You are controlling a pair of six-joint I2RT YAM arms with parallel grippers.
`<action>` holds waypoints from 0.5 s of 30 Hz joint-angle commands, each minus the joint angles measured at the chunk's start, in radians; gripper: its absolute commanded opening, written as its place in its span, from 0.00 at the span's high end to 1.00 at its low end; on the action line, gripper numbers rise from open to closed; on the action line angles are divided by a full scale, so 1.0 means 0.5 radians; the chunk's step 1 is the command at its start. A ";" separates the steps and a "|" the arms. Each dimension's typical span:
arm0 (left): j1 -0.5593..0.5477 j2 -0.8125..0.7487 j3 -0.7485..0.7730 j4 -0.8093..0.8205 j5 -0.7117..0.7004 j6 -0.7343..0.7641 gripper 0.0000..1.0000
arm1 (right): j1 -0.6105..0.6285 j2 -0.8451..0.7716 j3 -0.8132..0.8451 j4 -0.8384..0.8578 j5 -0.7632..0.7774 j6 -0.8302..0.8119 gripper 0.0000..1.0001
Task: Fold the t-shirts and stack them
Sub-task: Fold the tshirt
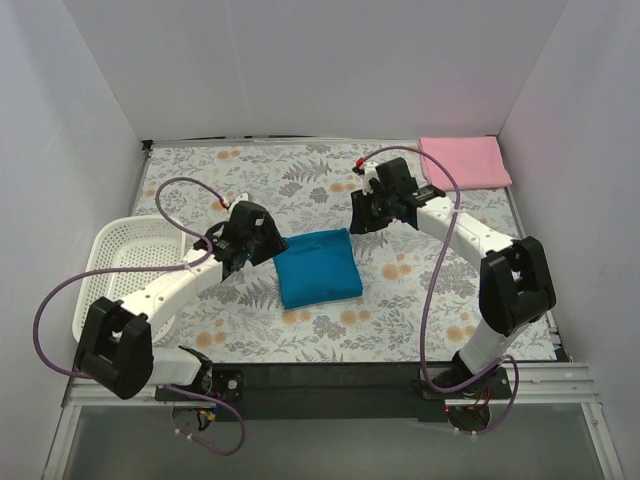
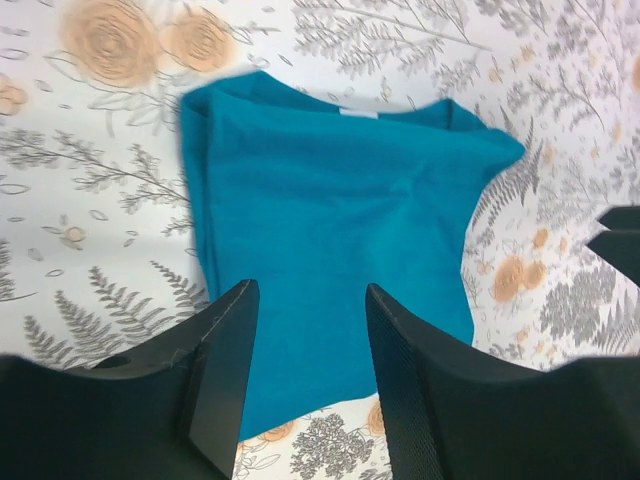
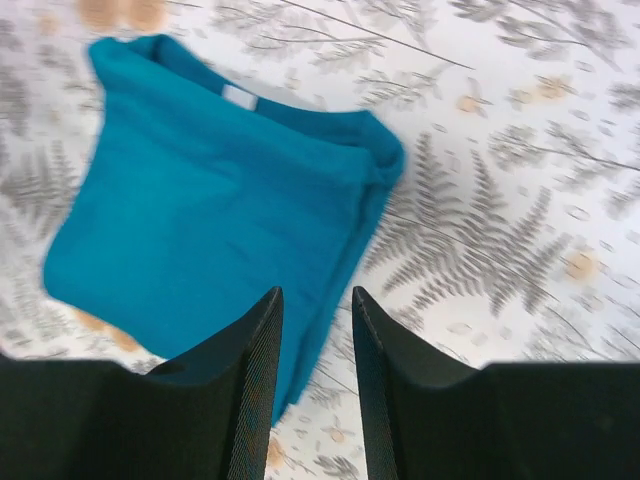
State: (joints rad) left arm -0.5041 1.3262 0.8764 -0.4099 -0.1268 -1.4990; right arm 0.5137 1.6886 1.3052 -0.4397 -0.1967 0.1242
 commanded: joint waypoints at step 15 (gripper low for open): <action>0.260 0.694 -0.035 1.093 0.453 -0.153 0.73 | -0.174 0.724 -0.156 1.569 -1.279 0.669 0.60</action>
State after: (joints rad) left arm -0.4019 1.6325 0.8150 0.0452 0.0723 -1.5455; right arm 0.4629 1.9930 1.1755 0.1738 -0.7685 0.3794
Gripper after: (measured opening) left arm 0.275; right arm 0.404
